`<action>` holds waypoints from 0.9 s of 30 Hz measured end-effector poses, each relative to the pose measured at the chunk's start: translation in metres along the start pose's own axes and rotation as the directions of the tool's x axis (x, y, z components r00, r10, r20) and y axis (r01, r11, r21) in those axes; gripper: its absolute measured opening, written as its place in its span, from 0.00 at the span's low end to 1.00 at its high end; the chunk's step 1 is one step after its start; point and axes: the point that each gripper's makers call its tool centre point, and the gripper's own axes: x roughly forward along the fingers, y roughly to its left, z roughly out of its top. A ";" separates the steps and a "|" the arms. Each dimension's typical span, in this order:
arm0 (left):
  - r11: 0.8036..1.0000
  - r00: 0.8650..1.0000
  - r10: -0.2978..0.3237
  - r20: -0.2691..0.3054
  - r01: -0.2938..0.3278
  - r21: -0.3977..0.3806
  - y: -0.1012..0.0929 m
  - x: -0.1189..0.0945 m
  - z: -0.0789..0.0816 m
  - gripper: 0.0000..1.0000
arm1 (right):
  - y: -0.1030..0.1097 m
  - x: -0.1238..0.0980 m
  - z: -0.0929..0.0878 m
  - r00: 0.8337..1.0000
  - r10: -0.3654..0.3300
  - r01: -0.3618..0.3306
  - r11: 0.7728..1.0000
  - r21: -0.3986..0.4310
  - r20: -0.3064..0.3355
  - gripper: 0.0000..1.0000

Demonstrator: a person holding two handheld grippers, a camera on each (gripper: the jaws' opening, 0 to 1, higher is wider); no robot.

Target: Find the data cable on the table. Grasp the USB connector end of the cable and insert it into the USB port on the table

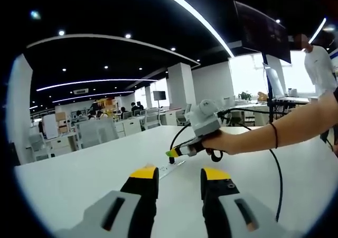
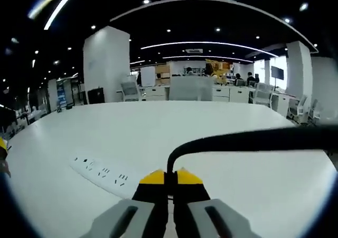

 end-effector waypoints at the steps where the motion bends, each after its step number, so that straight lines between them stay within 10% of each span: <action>1: 1.000 1.000 0.001 0.001 -0.001 0.001 0.000 0.000 0.000 0.32 | 0.000 0.000 0.000 1.000 -0.003 0.003 1.000 -0.007 -0.003 0.02; 7: 1.000 1.000 0.010 0.009 -0.010 0.007 0.003 0.001 0.001 0.32 | 0.008 0.002 0.000 0.998 -0.052 0.055 0.990 -0.133 0.025 0.02; 13: 1.000 1.000 0.020 0.018 -0.020 0.004 0.006 -0.002 0.004 0.32 | 0.005 0.000 -0.001 0.999 0.005 -0.006 1.000 0.021 0.054 0.02; 27: 1.000 1.000 0.023 0.018 -0.023 -0.011 0.003 -0.004 0.001 0.32 | 0.009 -0.001 0.001 0.999 -0.014 0.017 0.996 -0.090 0.032 0.04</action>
